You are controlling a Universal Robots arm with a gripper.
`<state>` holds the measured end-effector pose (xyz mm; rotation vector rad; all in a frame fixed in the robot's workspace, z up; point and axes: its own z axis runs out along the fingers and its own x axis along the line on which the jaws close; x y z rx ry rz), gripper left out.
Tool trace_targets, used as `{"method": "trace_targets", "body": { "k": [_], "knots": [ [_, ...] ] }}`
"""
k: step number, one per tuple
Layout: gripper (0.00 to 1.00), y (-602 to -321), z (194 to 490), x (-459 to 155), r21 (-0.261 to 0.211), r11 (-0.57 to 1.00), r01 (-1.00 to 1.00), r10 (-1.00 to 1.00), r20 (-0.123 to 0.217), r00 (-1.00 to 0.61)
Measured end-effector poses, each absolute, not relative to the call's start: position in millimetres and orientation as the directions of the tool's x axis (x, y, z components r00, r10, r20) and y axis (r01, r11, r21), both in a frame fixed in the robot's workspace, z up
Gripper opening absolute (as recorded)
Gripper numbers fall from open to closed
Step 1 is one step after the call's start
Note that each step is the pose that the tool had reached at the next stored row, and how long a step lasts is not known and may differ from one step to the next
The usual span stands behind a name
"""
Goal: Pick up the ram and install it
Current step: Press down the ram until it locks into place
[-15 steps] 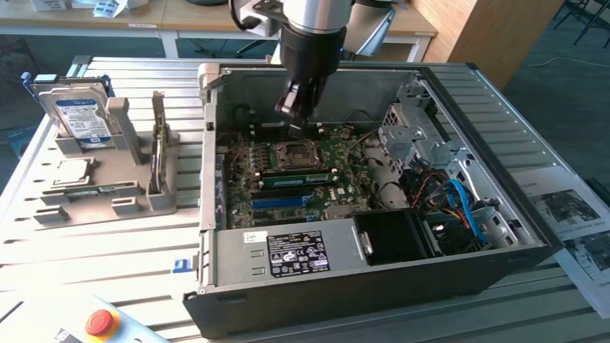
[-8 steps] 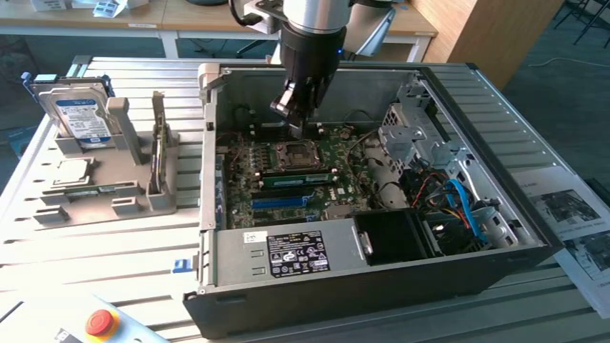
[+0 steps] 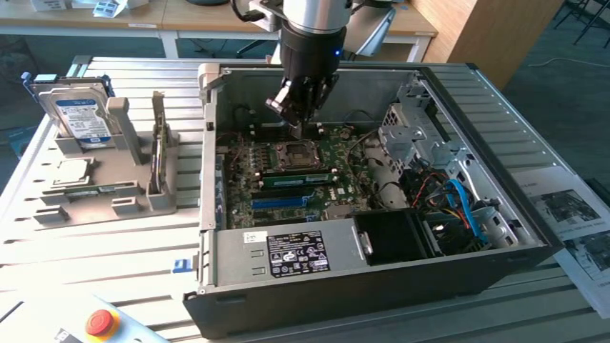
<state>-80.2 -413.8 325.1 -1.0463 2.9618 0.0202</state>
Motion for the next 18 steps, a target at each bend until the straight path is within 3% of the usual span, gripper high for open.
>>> {"method": "trace_targets", "body": {
  "k": [18],
  "knots": [
    [0.11,-413.9,324.8,-80.2,0.012,0.939,-0.344,-0.344,-0.005,-0.939]
  ]
}}
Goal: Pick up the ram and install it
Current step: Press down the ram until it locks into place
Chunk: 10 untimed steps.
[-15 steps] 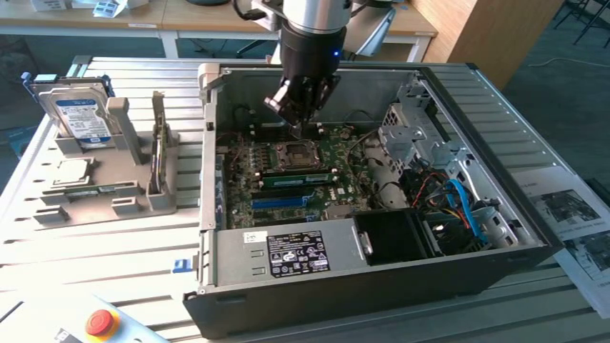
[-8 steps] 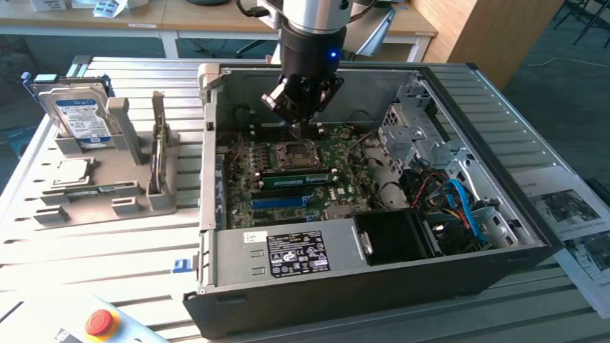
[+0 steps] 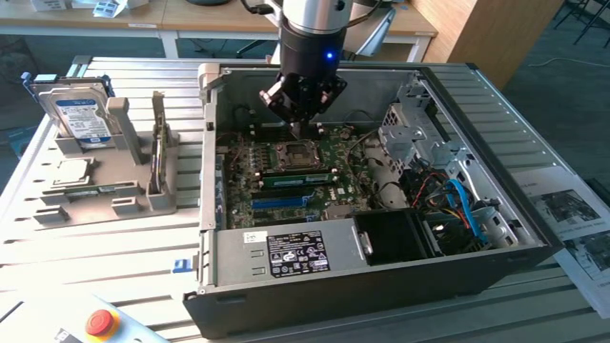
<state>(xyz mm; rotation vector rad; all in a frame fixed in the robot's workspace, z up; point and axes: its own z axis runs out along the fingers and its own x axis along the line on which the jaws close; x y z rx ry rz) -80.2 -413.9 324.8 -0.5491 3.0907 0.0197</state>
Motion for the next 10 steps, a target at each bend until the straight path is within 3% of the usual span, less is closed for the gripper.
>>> {"method": "trace_targets", "body": {
  "k": [10],
  "knots": [
    [0.11,-413.8,324.6,-80.2,0.012,0.985,-0.172,-0.172,-0.005,-0.985]
  ]
}}
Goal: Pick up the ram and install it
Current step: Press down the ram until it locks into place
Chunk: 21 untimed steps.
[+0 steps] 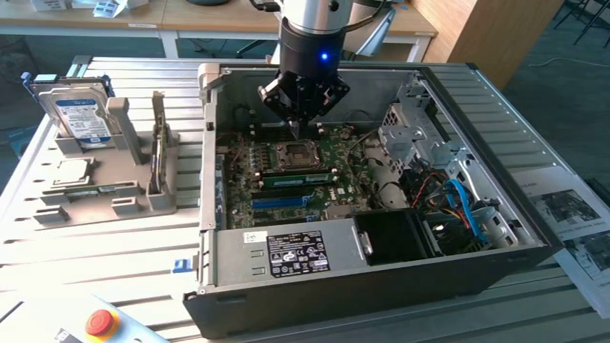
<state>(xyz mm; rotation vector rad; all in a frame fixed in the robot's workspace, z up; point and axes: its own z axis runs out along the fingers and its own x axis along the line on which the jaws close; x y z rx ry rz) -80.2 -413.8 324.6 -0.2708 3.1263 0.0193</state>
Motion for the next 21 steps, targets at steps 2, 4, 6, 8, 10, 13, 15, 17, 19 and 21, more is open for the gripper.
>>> {"method": "trace_targets", "body": {
  "k": [2,4,6,8,10,13,15,17,19,21],
  "knots": [
    [0.11,-413.8,324.5,-80.2,0.012,0.991,-0.135,-0.135,-0.005,-0.991],
    [0.11,-413.8,324.5,-80.2,0.012,0.995,-0.099,-0.099,-0.005,-0.995],
    [0.11,-413.8,324.5,-80.2,0.012,0.996,-0.085,-0.085,-0.005,-0.996],
    [0.11,-413.8,324.5,-80.2,0.012,0.996,-0.085,-0.085,-0.005,-0.996],
    [0.11,-413.8,324.5,-80.2,0.012,0.996,-0.085,-0.085,-0.005,-0.996],
    [0.11,-413.8,324.5,-80.2,0.012,0.997,-0.08,-0.08,-0.005,-0.997],
    [0.11,-413.8,324.5,-80.2,0.012,0.998,-0.061,-0.061,-0.005,-0.998],
    [0.11,-413.8,324.5,-80.2,0.012,0.999,-0.041,-0.041,-0.005,-0.999],
    [0.11,-413.8,324.5,-80.2,0.012,0.999,-0.031,-0.031,-0.005,-0.999],
    [0.11,-413.8,324.5,-80.2,0.012,0.999,-0.031,-0.031,-0.005,-0.999]
  ]
}}
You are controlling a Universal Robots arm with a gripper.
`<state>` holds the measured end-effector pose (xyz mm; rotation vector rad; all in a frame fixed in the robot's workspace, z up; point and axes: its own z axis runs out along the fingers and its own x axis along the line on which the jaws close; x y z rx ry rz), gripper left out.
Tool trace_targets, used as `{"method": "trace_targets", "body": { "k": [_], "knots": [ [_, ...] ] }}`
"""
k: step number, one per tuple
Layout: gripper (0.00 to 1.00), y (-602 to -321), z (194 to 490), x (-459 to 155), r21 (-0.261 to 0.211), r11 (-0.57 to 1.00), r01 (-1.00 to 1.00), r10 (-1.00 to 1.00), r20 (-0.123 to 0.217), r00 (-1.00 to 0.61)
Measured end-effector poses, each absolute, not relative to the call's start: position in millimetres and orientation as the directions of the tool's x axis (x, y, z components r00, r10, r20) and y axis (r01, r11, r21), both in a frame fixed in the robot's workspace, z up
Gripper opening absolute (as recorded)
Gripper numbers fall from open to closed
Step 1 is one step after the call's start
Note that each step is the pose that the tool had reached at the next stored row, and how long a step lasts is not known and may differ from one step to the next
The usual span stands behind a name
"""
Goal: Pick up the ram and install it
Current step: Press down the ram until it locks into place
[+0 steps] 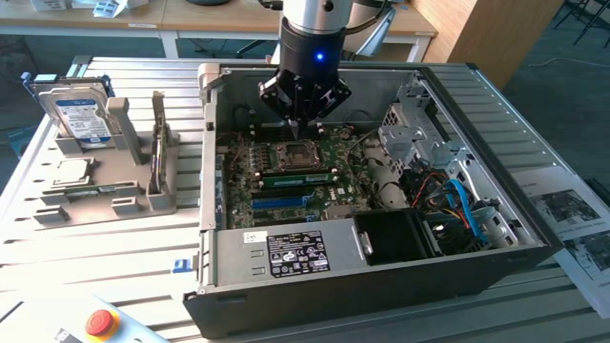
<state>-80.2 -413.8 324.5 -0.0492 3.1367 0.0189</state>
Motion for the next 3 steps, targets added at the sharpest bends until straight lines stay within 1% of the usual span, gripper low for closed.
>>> {"method": "trace_targets", "body": {
  "k": [3],
  "knots": [
    [0.11,-413.8,324.5,-80.2,0.012,0.999,-0.031,-0.031,-0.005,-0.999]
  ]
}}
